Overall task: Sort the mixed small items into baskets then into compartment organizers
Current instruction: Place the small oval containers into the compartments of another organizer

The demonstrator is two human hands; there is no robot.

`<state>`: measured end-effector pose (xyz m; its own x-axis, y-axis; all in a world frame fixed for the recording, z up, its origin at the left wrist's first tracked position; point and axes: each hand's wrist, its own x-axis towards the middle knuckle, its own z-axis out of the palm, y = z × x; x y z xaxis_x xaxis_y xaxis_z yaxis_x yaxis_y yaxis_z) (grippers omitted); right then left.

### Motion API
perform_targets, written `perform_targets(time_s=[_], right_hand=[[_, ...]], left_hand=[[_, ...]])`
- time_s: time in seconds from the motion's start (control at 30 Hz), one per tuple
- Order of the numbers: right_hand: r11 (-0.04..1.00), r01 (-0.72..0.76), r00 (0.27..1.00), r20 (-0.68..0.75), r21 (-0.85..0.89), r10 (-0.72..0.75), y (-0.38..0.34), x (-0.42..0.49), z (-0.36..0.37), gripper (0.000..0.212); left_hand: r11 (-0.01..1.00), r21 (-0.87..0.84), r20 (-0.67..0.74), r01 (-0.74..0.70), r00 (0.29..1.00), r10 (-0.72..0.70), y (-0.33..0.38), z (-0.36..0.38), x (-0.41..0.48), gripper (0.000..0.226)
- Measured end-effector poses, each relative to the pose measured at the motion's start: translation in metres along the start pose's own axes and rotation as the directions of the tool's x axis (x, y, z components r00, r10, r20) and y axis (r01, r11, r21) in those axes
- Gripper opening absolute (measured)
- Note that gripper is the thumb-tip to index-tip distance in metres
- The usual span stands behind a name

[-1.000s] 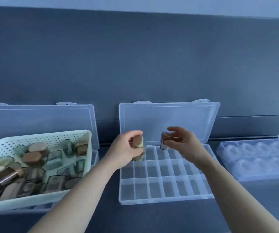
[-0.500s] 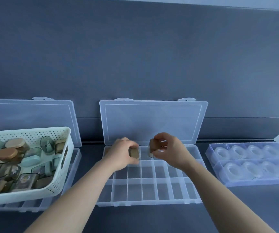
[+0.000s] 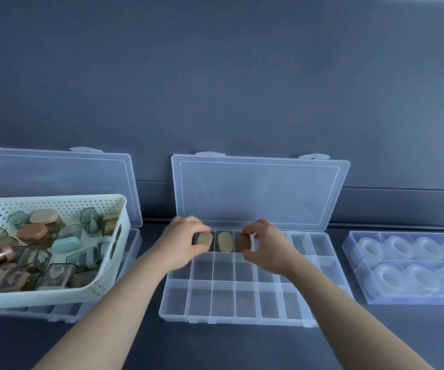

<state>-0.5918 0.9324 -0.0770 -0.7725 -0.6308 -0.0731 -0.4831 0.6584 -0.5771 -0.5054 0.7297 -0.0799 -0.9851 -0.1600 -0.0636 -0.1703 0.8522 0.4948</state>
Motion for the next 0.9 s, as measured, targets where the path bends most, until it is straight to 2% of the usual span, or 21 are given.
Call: perform_targets(time_s=[0.27,0.5,0.63,0.77,0.9], right_hand=[[1.000,-0.014,0.999,-0.030,0.021,0.015,-0.004,-0.003,0.000,0.022],[1.000,-0.014,1.000,0.000,-0.011,0.014,-0.005,-0.003,-0.003,0.025],[0.998,-0.018,1.000,-0.026,-0.063,0.016,-0.010,-0.004,-0.001,0.034],[0.993,0.036,0.989,-0.141,-0.116,-0.052,-0.035,-0.005,-0.004,0.046],[0.975,0.192,0.969,-0.137,-0.113,-0.207,-0.092,0.000,-0.004,0.044]], left_hand=[[1.000,0.005,-0.116,-0.014,0.993,0.014,0.012,0.010,0.004,0.049],[0.999,0.044,-0.020,-0.004,1.000,0.005,0.020,0.017,0.015,0.036],[0.997,0.067,-0.002,-0.031,1.000,0.031,0.020,0.013,0.012,0.038],[0.998,0.014,-0.119,-0.055,0.991,0.056,0.018,-0.013,-0.010,0.043],[0.999,0.013,-0.281,-0.048,0.958,0.050,-0.010,-0.077,-0.057,0.039]])
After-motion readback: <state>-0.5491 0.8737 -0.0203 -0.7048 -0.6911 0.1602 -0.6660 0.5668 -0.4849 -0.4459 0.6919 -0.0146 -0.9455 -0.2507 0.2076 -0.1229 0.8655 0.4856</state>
